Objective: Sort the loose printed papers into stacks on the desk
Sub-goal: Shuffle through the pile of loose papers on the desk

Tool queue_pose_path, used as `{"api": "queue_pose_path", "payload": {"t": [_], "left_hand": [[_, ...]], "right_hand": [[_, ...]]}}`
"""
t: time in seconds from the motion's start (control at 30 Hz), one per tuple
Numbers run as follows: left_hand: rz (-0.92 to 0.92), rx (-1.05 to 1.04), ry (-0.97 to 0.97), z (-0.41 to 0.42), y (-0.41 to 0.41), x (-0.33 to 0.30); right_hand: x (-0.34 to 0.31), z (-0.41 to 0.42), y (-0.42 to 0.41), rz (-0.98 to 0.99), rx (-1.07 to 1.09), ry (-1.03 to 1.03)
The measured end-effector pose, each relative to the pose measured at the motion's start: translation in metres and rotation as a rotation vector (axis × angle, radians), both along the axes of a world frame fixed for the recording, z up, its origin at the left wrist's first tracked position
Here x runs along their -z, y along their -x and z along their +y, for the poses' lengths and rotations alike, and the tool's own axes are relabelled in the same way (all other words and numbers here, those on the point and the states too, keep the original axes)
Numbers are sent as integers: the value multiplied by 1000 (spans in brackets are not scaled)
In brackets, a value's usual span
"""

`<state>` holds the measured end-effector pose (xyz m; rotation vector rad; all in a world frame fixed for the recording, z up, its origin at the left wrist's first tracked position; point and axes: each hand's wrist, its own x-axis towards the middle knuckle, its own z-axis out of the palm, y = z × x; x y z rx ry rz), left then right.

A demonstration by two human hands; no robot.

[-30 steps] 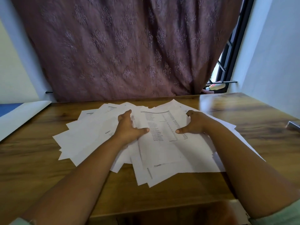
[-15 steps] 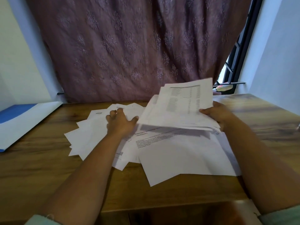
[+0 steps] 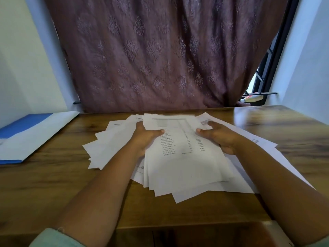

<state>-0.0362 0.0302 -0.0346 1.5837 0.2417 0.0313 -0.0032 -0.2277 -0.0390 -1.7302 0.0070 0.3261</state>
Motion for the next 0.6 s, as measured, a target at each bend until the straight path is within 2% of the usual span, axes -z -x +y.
{"api": "queue_pose_path", "payload": {"t": [0.07,0.1,0.13,0.2,0.23,0.27,0.3,0.37,0.47,0.53,0.6], "left_hand": [[80,9,3,1,-4,-1],[104,15,-64,2,-3,-3],[102,26,-190,0,1,-6],[111,29,-571,-2,7,-7],[132,6,-741,-3,9,-6],[161,-18,-801,-4,8,-5],[186,-7,-763,-5,8,-5],[199,19,-544,-8,7,-7],[198,-14,-355,-6,6,-5],[194,-56,-190,-3,6,-4],[168,-57,-80,-5,10,-7]], "right_hand": [[0,4,4,-95,10,216],[-1,4,4,-165,23,391],[-3,3,4,-221,32,608],[-3,3,7,-284,2,1061],[-2,4,10,-271,-24,1191],[-1,5,12,-250,-39,1228],[-1,7,14,-229,-43,1213],[-3,10,14,-222,-42,1166],[-2,8,11,-216,-6,1098],[1,3,7,-209,35,977],[4,-2,3,-144,73,698]]}}
